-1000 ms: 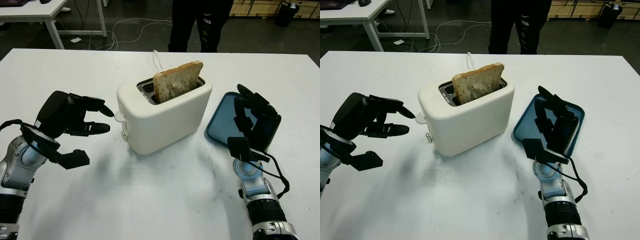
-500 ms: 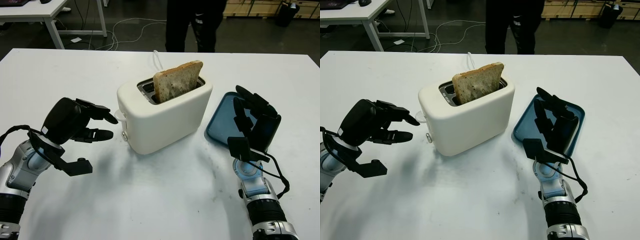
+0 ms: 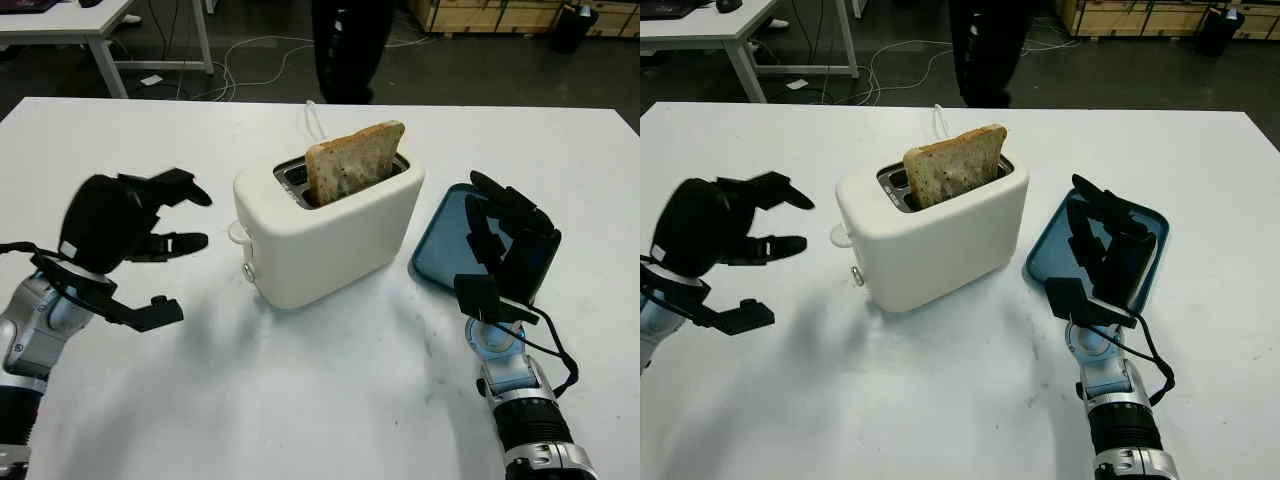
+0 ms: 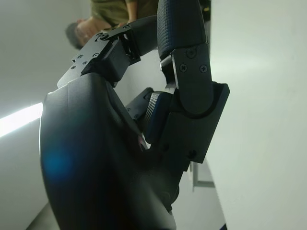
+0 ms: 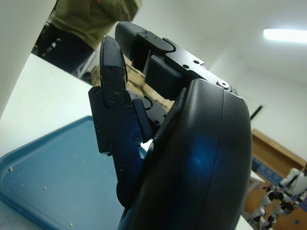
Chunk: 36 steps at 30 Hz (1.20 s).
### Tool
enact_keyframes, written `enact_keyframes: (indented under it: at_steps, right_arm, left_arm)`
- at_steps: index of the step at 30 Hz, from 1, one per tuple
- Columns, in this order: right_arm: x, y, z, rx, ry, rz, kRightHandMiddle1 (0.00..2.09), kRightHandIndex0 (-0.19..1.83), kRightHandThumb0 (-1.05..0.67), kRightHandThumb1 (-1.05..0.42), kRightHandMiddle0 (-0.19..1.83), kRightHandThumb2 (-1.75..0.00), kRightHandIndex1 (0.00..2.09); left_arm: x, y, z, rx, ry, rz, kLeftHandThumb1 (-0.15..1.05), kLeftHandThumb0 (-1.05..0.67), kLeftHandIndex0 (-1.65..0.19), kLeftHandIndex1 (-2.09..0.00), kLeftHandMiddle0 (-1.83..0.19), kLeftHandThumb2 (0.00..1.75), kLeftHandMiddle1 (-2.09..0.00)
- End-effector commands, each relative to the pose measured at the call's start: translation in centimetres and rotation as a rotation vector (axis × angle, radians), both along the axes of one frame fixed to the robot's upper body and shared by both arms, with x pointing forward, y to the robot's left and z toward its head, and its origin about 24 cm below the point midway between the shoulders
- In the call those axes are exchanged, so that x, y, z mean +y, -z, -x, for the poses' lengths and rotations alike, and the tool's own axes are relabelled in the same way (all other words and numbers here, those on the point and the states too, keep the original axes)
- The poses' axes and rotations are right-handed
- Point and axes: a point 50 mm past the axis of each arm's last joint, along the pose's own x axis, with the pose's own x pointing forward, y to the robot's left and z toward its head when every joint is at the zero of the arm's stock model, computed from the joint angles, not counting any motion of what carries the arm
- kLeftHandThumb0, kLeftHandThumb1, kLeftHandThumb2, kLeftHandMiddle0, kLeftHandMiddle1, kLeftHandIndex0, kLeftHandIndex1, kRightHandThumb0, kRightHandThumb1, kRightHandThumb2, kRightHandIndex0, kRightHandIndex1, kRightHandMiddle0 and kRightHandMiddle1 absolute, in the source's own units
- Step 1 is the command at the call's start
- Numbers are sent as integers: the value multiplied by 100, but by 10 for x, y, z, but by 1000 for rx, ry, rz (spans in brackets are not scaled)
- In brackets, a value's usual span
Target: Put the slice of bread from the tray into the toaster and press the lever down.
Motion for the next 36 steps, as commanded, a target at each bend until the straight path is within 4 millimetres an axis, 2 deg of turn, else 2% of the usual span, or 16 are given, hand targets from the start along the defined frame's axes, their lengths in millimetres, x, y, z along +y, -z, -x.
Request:
enact_keyframes:
  at_steps: [1, 7, 18, 36]
  right_arm:
    - [1, -1, 0, -18, -19, -6, 0, 109, -38, -92, 107, -22, 35]
    - [1, -1, 0, -18, -20, -1, 0, 110, -38, -92, 107, -21, 33]
    - [1, -1, 0, -19, -23, -4, 0, 111, -39, -92, 107, -21, 31]
    - [1, -3, -1, -19, -23, -3, 0, 111, -39, -92, 107, -22, 29]
  left_arm:
    - [3, -2, 2, -12, -17, -22, 92, -86, -39, -116, -113, 68, -175]
    - [-4, -2, 3, 42, 79, 53, 92, -90, -34, -115, -114, 62, -175]
    - [-21, 0, 4, 95, 296, 162, 92, -94, -59, -78, -110, 50, -173]
    - [-24, -2, 0, 136, 330, 94, 92, -95, -61, -71, -109, 49, -174]
